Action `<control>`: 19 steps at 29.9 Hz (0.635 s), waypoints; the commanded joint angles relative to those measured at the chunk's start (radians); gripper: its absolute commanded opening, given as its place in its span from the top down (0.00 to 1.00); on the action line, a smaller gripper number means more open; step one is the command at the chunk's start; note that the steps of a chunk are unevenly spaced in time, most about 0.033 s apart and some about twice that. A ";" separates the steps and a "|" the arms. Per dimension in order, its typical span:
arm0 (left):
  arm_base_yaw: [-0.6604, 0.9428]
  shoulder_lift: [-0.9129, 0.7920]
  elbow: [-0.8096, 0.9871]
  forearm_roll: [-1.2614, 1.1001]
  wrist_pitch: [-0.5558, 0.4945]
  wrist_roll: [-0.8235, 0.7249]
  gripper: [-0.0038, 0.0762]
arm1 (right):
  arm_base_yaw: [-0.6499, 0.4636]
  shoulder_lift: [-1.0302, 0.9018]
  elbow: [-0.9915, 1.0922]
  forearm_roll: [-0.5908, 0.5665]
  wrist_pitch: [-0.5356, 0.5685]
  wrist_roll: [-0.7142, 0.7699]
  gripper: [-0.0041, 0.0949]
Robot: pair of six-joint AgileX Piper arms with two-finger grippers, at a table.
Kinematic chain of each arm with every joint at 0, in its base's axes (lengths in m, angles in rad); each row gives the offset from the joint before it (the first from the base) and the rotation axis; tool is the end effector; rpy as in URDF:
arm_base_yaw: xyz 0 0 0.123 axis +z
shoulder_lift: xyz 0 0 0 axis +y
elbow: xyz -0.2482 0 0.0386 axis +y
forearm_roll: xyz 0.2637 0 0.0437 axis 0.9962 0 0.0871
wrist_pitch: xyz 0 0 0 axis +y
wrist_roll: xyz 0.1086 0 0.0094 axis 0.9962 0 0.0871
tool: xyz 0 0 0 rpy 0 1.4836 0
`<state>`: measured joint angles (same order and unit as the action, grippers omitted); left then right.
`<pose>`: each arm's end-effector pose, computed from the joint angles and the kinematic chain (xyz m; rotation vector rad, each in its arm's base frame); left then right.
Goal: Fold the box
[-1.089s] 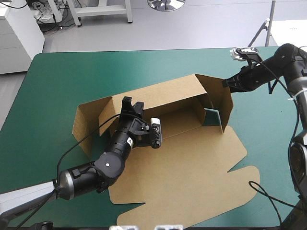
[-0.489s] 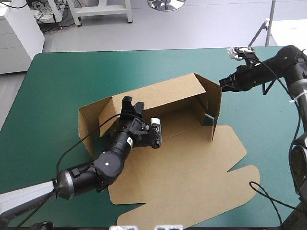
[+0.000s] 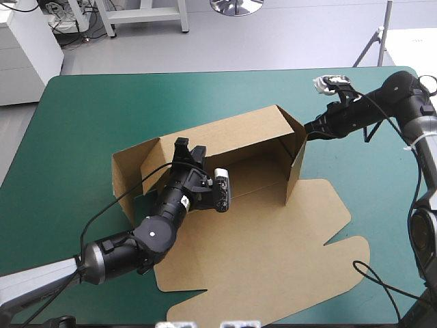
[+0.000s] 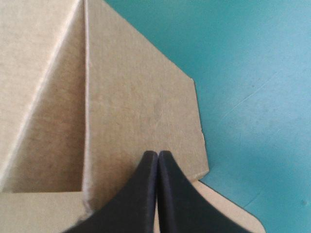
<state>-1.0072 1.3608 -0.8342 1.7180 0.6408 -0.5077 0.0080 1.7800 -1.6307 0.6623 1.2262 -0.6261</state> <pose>0.2250 -0.2352 0.2506 1.4891 1.1892 0.7610 0.3877 0.0662 0.2787 -0.6335 2.5121 0.7256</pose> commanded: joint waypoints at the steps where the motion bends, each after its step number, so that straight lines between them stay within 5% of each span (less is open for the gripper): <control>1: -0.001 -0.032 -0.023 0.056 0.009 -0.008 0.96 | 0.001 -0.073 0.050 0.079 -0.027 -0.053 0.98; 6: -0.001 -0.032 -0.023 0.056 0.009 -0.008 0.96 | 0.001 -0.135 0.171 0.200 -0.088 -0.187 0.97; 19: -0.001 -0.032 -0.023 0.056 0.009 -0.007 0.96 | 0.001 -0.128 0.231 0.197 -0.151 -0.416 0.97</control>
<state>-1.0072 1.3598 -0.8342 1.7180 0.6375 -0.5077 0.0099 1.6739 -1.3785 0.8030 1.0637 -1.0042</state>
